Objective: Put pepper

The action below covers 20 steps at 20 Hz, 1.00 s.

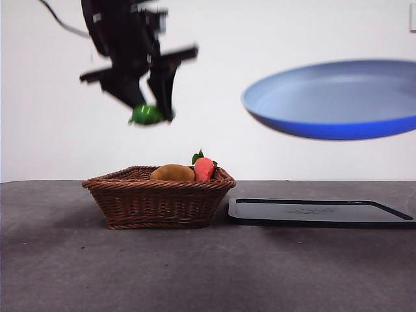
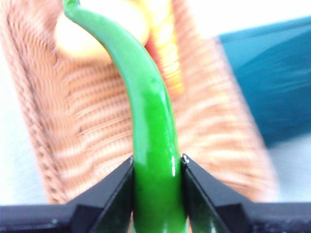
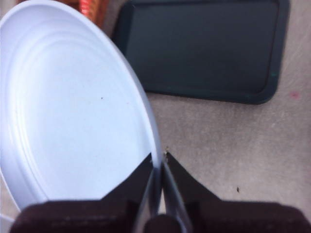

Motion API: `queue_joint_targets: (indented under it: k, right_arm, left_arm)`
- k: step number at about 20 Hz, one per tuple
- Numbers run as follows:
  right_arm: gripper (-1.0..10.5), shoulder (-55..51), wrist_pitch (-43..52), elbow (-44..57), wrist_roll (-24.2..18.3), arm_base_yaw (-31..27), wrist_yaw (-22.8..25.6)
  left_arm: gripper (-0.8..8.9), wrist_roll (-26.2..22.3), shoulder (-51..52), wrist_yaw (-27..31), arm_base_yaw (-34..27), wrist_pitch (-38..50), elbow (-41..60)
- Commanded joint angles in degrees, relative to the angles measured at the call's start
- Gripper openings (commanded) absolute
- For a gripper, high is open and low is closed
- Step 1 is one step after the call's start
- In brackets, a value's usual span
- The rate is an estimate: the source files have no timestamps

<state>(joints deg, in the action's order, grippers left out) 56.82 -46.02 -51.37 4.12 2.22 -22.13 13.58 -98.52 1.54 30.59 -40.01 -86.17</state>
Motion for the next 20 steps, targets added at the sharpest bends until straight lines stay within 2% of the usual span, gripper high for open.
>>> queue_joint_targets:
  k: [1, 5, 9, 11, 14, 20]
  right_arm:
    - [0.1, 4.55, 3.78, -0.98, 3.67, 0.00, -0.48]
    - [0.1, 12.48, 9.22, -0.98, 8.72, 0.09, -0.50]
    - [0.1, 16.98, 10.43, -0.98, 11.52, 0.09, -3.32]
    - [0.1, 17.29, 10.40, -0.98, 11.98, 0.09, -4.92]
    - [0.1, 17.27, 10.34, -0.98, 12.61, 0.11, -6.45]
    - [0.1, 17.27, 10.05, -0.98, 12.96, 0.11, -6.45]
  left_arm:
    - [1.23, -0.04, 2.51, -3.80, 2.82, 0.26, -1.01]
    - [1.24, -0.28, 4.76, -11.08, 10.45, 1.86, -1.01]
    - [1.24, -3.37, 3.13, -10.45, 19.63, 6.91, -1.01]
    - [1.24, -5.42, 1.38, -10.16, 22.14, 9.29, -1.01]
    - [1.24, -10.27, -2.97, -6.21, 23.78, 10.34, -1.01]
    - [1.24, -11.93, -8.26, -2.97, 23.06, 10.91, -1.01]
